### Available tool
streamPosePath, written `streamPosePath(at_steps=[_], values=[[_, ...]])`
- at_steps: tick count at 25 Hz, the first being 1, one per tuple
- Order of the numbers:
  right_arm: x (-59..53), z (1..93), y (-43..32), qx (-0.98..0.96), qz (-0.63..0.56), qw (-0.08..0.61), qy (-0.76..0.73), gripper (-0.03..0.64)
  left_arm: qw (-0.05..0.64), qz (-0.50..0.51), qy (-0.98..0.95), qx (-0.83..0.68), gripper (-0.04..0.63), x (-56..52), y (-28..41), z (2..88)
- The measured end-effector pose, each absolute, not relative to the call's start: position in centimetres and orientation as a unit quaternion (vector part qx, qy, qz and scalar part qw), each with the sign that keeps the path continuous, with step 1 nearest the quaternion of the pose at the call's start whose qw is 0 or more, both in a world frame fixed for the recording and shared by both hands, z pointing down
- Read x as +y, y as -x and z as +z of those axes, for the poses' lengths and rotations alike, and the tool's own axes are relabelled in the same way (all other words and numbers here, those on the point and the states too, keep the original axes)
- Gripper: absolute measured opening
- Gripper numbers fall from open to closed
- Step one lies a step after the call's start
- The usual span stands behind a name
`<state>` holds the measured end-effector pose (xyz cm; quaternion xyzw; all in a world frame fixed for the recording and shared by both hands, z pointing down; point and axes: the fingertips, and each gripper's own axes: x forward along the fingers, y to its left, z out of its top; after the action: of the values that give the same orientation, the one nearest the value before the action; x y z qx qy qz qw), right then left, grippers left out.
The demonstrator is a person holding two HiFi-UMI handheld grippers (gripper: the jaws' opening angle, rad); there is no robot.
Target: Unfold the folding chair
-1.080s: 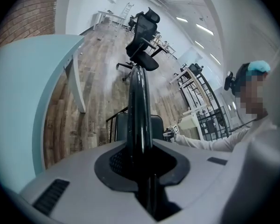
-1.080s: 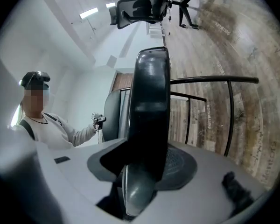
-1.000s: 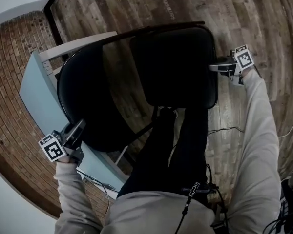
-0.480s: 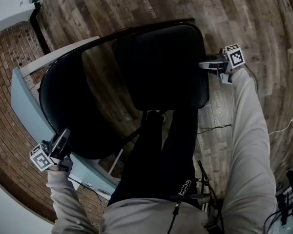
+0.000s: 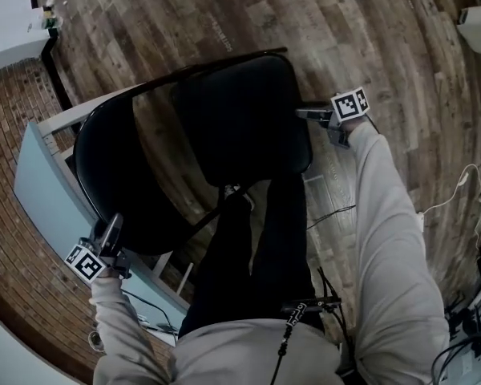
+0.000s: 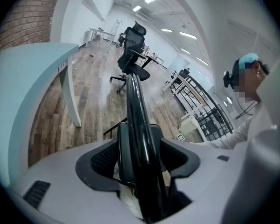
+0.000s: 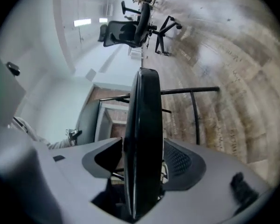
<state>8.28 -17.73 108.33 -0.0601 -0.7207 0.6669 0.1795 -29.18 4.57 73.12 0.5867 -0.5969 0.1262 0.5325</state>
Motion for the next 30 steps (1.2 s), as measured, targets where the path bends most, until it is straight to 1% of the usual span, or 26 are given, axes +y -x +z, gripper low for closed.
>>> streamPosePath(at_steps=[1,3,6,8,11,16,19,24,25,26,27,28,29,30], values=[[-17.6,108.0,-9.3,-0.732,0.645,0.216,0.044,0.266,0.529,0.126,-0.584,-0.603,0.279,5.2,29.4,72.3],[-17.8,105.5,-11.2,-0.747,0.618,0.243,0.015,0.268,0.517,0.124,-0.577,-0.62,0.3,6.3,30.0,70.0],[-20.3,99.3,-14.1,-0.775,0.588,0.225,-0.051,0.268,0.493,0.122,-0.584,-0.634,0.308,6.2,30.5,66.6],[-22.5,94.6,-15.9,-0.792,0.564,0.214,-0.093,0.268,0.476,0.1,-0.603,-0.632,0.311,4.4,30.5,64.8],[-22.9,85.8,-16.7,-0.808,0.539,0.201,-0.124,0.268,0.461,0.058,-0.63,-0.623,0.323,2.5,30.1,60.9],[-22.7,71.5,-15.6,-0.833,0.496,0.176,-0.168,0.268,0.437,0.013,-0.681,-0.587,0.328,0.5,28.5,54.5],[-23.9,62.7,-14.3,-0.857,0.45,0.157,-0.198,0.268,0.406,-0.022,-0.716,-0.567,0.328,-1.8,28.4,50.9],[-20.5,52.8,-11.0,-0.874,0.4,0.146,-0.235,0.267,0.361,-0.036,-0.767,-0.529,0.318,-1.6,28.0,45.1],[-19.7,51.6,-10.3,-0.876,0.39,0.151,-0.242,0.256,0.355,-0.042,-0.772,-0.526,0.276,-1.7,28.2,44.1],[-19.1,50.5,-9.9,-0.877,0.376,0.158,-0.254,0.186,0.349,-0.05,-0.775,-0.525,0.193,-2.1,28.6,43.2],[-18.7,49.5,-9.5,-0.878,0.359,0.164,-0.271,0.048,0.341,-0.06,-0.777,-0.526,0.105,-2.7,29.0,42.4],[-18.4,48.6,-9.2,-0.878,0.343,0.169,-0.288,0.008,0.332,-0.068,-0.778,-0.529,0.038,-3.1,29.4,41.7],[-17.9,47.7,-8.8,-0.878,0.33,0.171,-0.302,0.008,0.323,-0.074,-0.778,-0.533,0.011,-3.3,29.8,41.1],[-17.2,46.8,-8.4,-0.877,0.322,0.169,-0.314,0.008,0.315,-0.076,-0.778,-0.538,0.008,-3.2,30.1,40.7]])
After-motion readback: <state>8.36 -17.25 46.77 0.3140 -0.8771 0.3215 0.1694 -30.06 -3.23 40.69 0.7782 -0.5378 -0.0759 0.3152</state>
